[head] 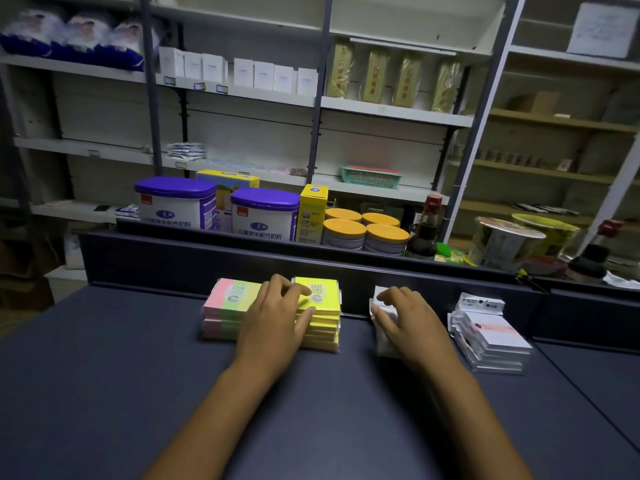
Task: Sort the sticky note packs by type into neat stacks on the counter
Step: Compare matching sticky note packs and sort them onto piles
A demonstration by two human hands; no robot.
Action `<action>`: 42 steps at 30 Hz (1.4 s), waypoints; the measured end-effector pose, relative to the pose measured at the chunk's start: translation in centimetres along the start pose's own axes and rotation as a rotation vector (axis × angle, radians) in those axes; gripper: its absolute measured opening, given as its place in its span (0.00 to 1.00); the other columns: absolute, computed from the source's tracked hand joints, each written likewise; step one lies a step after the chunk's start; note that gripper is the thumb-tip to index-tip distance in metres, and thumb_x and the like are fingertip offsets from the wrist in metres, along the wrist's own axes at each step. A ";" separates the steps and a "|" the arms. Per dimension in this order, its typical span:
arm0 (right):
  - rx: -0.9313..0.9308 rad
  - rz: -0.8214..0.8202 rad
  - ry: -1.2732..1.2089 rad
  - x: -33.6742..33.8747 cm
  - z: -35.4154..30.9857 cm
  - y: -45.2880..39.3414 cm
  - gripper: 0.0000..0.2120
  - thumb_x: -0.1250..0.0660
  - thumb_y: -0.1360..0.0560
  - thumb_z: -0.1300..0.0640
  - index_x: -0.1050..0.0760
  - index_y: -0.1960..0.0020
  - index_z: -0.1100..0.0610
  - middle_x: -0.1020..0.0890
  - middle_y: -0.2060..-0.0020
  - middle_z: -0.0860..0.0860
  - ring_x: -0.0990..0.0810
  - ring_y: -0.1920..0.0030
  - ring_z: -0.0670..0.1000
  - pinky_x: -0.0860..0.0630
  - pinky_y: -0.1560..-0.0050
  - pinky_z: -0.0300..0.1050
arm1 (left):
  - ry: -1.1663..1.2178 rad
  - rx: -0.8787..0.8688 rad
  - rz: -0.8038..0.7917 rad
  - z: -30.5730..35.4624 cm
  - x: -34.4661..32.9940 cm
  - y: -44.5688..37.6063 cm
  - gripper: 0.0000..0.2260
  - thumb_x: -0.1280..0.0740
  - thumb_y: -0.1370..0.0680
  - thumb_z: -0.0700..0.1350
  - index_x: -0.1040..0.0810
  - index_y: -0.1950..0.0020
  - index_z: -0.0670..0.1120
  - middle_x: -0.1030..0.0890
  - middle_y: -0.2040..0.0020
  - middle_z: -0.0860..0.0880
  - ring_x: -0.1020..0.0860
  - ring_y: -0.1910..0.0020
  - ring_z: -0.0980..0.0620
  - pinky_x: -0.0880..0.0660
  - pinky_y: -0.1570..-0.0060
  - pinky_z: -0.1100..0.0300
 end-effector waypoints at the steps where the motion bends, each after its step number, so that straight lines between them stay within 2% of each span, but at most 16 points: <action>1: 0.002 0.000 0.010 0.4 0.2 0.5 0.12 0.38 0.20 0.45 0.26 0.41 0.50 0.23 0.45 0.46 0.26 0.42 0.50 0.28 0.44 0.48 | -0.006 -0.020 0.014 0.4 0.3 -0.1 0.11 0.34 0.21 0.54 0.23 0.41 0.53 0.28 0.46 0.53 0.28 0.47 0.55 0.27 0.54 0.62; 5: -0.034 -0.022 0.107 3.2 2.7 2.9 0.14 0.40 0.20 0.43 0.27 0.39 0.49 0.23 0.45 0.46 0.26 0.40 0.50 0.28 0.41 0.52 | -0.010 -0.109 -0.018 3.3 0.3 -0.3 0.09 0.34 0.21 0.55 0.23 0.44 0.54 0.27 0.46 0.54 0.26 0.47 0.54 0.27 0.52 0.60; 8: -0.093 -0.034 0.194 6.2 5.5 5.0 0.15 0.39 0.20 0.43 0.28 0.38 0.50 0.23 0.44 0.47 0.26 0.41 0.51 0.28 0.44 0.48 | 0.020 -0.169 -0.105 7.3 -0.7 -0.2 0.09 0.37 0.21 0.56 0.24 0.44 0.55 0.25 0.47 0.54 0.25 0.45 0.53 0.28 0.51 0.59; 13: -0.213 -0.070 0.315 11.4 11.1 10.0 0.20 0.42 0.20 0.40 0.31 0.34 0.50 0.25 0.40 0.47 0.27 0.39 0.51 0.28 0.42 0.47 | 0.059 -0.288 -0.250 16.3 -3.0 0.8 0.09 0.38 0.21 0.57 0.25 0.45 0.55 0.23 0.46 0.55 0.26 0.43 0.53 0.28 0.51 0.56; 17: -0.320 -0.076 0.347 16.1 15.8 15.0 0.22 0.44 0.20 0.37 0.32 0.34 0.51 0.25 0.38 0.48 0.27 0.38 0.52 0.27 0.41 0.48 | 0.093 -0.365 -0.376 23.7 -4.8 2.5 0.10 0.39 0.20 0.57 0.25 0.43 0.54 0.23 0.44 0.54 0.26 0.42 0.52 0.25 0.48 0.53; 24: -0.438 -0.072 0.362 24.3 23.1 23.7 0.21 0.44 0.19 0.38 0.30 0.35 0.51 0.25 0.38 0.48 0.27 0.37 0.51 0.28 0.41 0.48 | 0.134 -0.451 -0.487 35.8 -6.3 7.3 0.13 0.39 0.20 0.58 0.25 0.40 0.54 0.24 0.41 0.53 0.26 0.40 0.51 0.25 0.44 0.52; 28: -0.472 -0.035 0.356 28.3 26.4 28.2 0.21 0.44 0.19 0.39 0.30 0.35 0.51 0.25 0.39 0.48 0.27 0.38 0.51 0.27 0.41 0.48 | 0.165 -0.475 -0.490 41.6 -6.7 9.8 0.11 0.40 0.20 0.58 0.26 0.42 0.55 0.24 0.43 0.54 0.26 0.41 0.52 0.25 0.46 0.53; 32: -0.498 -0.025 0.355 31.5 29.4 32.3 0.20 0.43 0.19 0.39 0.29 0.35 0.51 0.24 0.39 0.48 0.27 0.38 0.51 0.28 0.39 0.49 | 0.198 -0.508 -0.491 47.0 -7.4 12.2 0.10 0.40 0.19 0.58 0.26 0.43 0.56 0.24 0.45 0.56 0.26 0.46 0.53 0.28 0.53 0.58; 42: -0.589 0.007 0.351 36.4 36.5 37.6 0.19 0.43 0.19 0.39 0.31 0.36 0.51 0.24 0.39 0.48 0.28 0.37 0.50 0.27 0.39 0.49 | 0.268 -0.550 -0.512 56.9 -10.9 14.0 0.09 0.40 0.19 0.58 0.26 0.44 0.56 0.24 0.45 0.56 0.25 0.48 0.54 0.25 0.51 0.57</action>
Point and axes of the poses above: each hand's wrist, its own y-axis away from the middle knuckle, its own x-axis out of the back of the hand, z = x × y, the point moved 6 cm from there along -y, towards the middle knuckle
